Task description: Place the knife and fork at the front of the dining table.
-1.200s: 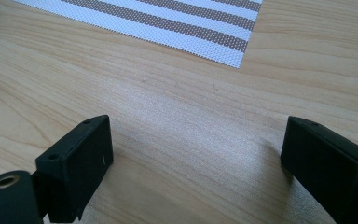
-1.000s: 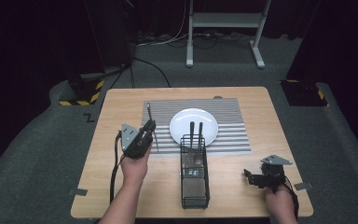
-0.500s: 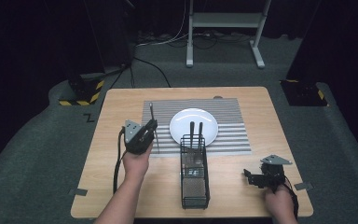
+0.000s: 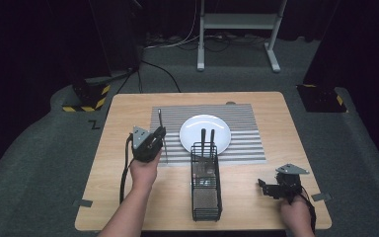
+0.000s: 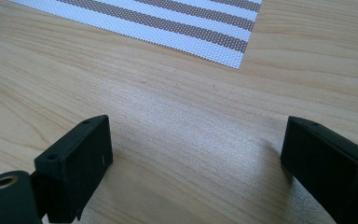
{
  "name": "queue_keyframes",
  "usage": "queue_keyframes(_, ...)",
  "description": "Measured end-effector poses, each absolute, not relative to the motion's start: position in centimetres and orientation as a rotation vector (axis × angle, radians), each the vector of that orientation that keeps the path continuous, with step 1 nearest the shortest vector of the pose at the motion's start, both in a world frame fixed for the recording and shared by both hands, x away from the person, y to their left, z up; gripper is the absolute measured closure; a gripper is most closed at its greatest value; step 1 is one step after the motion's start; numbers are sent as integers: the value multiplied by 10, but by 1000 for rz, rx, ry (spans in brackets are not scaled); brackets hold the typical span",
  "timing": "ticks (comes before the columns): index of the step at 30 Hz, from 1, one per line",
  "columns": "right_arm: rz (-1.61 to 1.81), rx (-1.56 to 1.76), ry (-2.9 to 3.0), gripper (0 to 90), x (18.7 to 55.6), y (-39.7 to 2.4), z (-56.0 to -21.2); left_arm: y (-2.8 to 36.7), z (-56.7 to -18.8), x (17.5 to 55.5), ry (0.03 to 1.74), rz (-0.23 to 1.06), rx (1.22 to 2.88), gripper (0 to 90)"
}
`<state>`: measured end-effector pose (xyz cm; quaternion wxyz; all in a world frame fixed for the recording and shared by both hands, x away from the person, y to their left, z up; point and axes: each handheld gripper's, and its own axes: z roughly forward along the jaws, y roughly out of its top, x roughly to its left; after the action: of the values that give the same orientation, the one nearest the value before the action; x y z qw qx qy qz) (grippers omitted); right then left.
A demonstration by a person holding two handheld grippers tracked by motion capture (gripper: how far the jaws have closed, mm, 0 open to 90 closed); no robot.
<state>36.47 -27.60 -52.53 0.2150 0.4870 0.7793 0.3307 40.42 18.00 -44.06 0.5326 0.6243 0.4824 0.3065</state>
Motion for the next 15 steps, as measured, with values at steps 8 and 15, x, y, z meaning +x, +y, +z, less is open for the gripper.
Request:
queue_keyframes(8, 917, 1350, 2161, 88, 365, -276, -525, 178, -444, 406, 1173, 739, 1476, 822)
queue_keyframes(15, 918, 1349, 2163, 88, 365, -276, -525, 177, -445, 407, 1197, 748, 1458, 822)
